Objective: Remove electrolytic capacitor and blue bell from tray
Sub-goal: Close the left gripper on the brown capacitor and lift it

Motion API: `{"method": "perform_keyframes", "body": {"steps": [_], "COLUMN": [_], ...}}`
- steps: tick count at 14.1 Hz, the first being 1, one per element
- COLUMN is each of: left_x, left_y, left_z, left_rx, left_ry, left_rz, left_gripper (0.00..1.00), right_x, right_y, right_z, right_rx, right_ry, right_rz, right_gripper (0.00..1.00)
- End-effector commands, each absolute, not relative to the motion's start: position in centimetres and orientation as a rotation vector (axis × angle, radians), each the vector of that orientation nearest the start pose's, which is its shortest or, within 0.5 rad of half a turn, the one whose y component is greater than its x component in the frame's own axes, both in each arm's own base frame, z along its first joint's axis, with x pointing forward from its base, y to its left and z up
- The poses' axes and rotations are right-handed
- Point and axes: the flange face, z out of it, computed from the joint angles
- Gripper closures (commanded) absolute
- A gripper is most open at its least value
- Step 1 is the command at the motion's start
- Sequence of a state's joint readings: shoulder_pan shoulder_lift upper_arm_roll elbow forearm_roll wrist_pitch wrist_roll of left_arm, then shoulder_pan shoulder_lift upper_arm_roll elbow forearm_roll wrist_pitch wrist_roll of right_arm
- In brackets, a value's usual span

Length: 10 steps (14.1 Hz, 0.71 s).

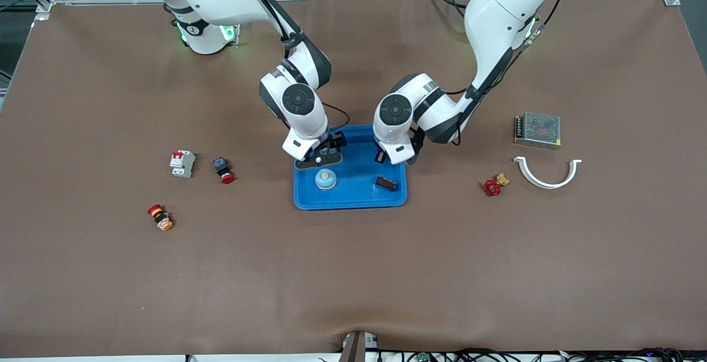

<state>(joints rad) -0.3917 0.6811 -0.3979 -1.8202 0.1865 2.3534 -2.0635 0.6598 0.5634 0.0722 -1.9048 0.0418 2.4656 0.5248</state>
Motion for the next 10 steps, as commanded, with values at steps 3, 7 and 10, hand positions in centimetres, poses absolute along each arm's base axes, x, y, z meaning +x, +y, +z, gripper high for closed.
{"method": "perform_keyframes", "body": {"steps": [3,7,10], "left_x": [48.0,52.0,55.1], "left_y": [-44.3,-41.6,-37.6], "left_z": [21.0,27.7,30.6], "left_rx": [-2.617,-2.694,-2.726], "left_ry": [-1.7,-1.586,-1.499], "left_rz": [0.139,0.064,0.043], "left_gripper": [1.0,1.0,1.0], "right_x": [46.7,46.4,46.2], "right_y": [42.3,42.6,42.9], "right_z": [19.6,18.6,18.3], "right_rx": [-3.078,-3.074,-3.073], "right_ry": [-0.233,-0.242,-0.251], "right_rz": [0.063,0.056,0.054], "right_gripper": [0.0,0.0,0.0]}}
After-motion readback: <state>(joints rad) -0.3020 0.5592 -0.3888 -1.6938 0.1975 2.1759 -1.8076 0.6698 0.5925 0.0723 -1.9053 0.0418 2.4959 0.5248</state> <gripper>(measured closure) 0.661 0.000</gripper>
